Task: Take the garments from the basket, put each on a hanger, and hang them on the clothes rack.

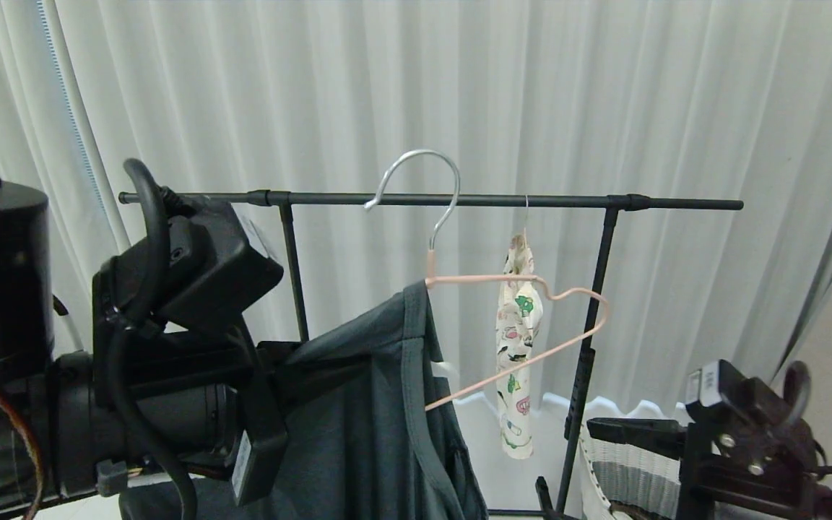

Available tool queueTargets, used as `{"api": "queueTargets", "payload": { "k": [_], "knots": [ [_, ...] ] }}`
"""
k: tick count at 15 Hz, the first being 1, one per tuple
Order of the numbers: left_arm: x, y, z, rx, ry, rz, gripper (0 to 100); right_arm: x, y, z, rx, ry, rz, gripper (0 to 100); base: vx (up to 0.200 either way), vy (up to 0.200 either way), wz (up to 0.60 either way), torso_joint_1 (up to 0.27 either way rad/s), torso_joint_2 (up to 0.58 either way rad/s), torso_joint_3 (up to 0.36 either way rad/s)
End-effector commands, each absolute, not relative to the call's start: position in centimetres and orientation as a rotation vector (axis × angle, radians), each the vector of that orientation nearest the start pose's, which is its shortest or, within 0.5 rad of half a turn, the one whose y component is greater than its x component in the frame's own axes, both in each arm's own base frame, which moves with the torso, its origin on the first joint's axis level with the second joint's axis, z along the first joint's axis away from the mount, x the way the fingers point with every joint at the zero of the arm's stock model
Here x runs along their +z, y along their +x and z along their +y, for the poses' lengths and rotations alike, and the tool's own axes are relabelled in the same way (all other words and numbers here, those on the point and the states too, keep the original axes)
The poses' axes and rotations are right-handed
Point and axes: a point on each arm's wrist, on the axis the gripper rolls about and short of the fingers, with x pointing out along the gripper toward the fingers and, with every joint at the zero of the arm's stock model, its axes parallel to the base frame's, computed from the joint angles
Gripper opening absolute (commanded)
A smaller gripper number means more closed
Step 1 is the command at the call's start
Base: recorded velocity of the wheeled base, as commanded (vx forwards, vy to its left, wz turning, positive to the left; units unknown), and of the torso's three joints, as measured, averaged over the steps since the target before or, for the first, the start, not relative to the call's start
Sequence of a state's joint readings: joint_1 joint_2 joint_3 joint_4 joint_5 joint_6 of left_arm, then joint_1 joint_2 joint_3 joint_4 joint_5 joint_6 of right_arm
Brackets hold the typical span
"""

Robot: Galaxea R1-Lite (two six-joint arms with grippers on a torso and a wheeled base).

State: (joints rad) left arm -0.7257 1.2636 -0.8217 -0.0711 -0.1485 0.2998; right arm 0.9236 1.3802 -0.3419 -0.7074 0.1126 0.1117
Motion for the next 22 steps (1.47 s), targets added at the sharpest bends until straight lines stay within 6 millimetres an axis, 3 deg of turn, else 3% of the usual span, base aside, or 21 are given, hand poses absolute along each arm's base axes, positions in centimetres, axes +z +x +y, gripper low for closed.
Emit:
{"api": "queueTargets", "payload": {
  "k": [1,7,12,15,17,19,22],
  "knots": [
    [24.9,14.8,-13.6,-0.912,0.372,0.222,0,13.7,13.7,18.3,0.959,-0.058,0.434,100,0.0,0.0,0.0,0.0,0.0,0.0],
    [25.5,14.9,-13.7,-0.908,0.334,0.216,0,12.8,16.1,21.3,0.879,-0.076,0.434,100,0.0,0.0,0.0,0.0,0.0,0.0],
    [25.7,14.9,-13.7,-0.907,0.33,0.213,0,11.7,15.9,22.2,0.884,-0.099,0.453,100,0.0,0.0,0.0,0.0,0.0,0.0],
    [25.8,14.9,-13.7,-0.907,0.329,0.21,0,10.4,16.2,22.4,0.794,-0.14,0.478,100,0.0,0.0,0.0,0.0,0.0,0.0],
    [25.7,14.9,-13.7,-0.905,0.329,0.21,0,9.7,16.1,21.9,0.742,-0.166,0.497,100,0.0,0.0,0.0,0.0,0.0,0.0],
    [25.5,14.9,-13.5,-0.898,0.328,0.219,0,9.1,16.5,20.1,0.643,-0.192,0.515,100,0.0,0.0,0.0,0.0,0.0,0.0],
    [23.8,14.6,-12.4,-0.871,0.337,0.276,0,9.9,19.5,15.9,0.428,-0.207,0.478,100,0.0,0.0,0.0,0.0,0.0,0.0]
  ]
}}
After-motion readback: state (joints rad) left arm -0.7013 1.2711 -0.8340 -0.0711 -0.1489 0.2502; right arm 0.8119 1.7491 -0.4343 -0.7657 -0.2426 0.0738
